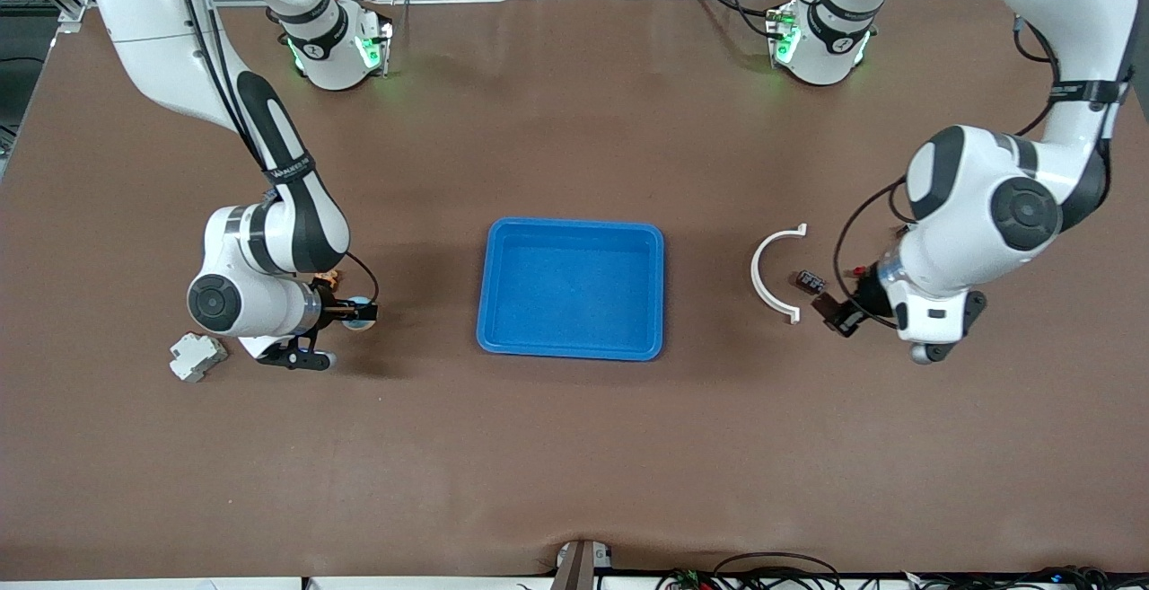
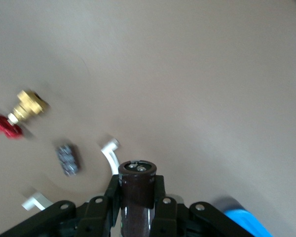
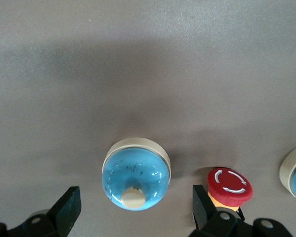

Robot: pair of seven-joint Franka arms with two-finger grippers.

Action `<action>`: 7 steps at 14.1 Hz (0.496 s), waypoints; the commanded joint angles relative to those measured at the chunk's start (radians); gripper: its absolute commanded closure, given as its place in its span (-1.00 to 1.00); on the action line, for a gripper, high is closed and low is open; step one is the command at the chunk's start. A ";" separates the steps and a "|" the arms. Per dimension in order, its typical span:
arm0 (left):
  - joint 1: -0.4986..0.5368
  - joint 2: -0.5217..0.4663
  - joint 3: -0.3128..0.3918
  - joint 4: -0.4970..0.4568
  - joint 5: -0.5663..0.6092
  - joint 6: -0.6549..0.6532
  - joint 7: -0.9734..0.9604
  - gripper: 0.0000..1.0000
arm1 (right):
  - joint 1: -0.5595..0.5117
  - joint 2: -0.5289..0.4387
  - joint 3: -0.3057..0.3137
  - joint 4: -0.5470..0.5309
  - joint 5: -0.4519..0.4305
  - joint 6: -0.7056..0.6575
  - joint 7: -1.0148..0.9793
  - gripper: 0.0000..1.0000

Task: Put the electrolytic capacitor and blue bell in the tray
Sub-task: 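Carry the brown capacitor over the blue tray with the left gripper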

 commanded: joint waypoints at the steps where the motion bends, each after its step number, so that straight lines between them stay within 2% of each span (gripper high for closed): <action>1: -0.079 0.028 0.002 0.062 -0.005 -0.025 -0.134 1.00 | 0.017 0.006 -0.007 -0.006 0.013 0.013 0.007 -1.00; 7: -0.223 0.046 0.002 0.102 0.009 -0.028 -0.297 1.00 | 0.021 0.026 -0.007 -0.006 0.013 0.025 0.007 -1.00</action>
